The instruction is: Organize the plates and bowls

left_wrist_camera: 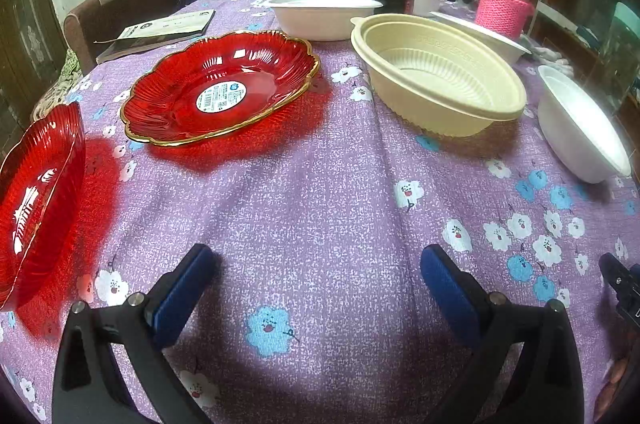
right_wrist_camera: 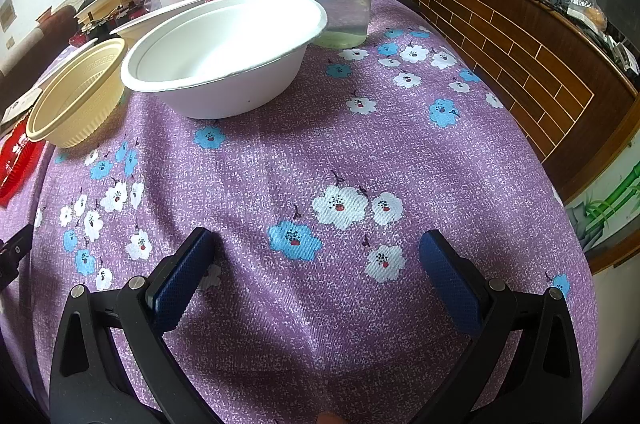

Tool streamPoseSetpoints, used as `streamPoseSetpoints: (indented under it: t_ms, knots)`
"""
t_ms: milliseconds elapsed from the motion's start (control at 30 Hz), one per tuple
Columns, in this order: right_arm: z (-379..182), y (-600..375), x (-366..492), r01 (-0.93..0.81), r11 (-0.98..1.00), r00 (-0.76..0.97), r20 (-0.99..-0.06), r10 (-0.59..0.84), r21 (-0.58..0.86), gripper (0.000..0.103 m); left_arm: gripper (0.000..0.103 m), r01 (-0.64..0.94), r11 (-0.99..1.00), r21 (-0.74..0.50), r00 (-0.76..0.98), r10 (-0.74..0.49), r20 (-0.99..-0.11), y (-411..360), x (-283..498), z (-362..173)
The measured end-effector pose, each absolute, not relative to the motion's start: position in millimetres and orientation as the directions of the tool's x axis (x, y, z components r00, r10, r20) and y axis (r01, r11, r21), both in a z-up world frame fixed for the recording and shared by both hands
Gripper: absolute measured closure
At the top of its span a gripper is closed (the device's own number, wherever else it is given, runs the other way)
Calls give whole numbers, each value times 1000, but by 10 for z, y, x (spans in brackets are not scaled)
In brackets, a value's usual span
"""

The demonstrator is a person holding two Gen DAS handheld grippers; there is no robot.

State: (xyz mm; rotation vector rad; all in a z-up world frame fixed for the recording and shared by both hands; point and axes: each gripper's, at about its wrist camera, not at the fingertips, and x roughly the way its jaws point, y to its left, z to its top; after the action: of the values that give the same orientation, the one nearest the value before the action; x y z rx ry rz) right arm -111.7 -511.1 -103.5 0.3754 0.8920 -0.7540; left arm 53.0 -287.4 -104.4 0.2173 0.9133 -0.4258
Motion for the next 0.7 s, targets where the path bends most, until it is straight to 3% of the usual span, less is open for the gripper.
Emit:
streamPoseSetpoints:
  t_ms: [533, 700]
  knots:
    - [-1026, -5101, -1110, 770, 638, 366, -812, -454, -10, 1, 1, 453, 891, 2, 531, -268, -804, -2902, 518, -1045]
    - [-905, -4872, -1178, 745, 666, 445, -779, -443, 47, 1, 1, 474, 880, 8, 554, -291, -780, -2763, 406, -959]
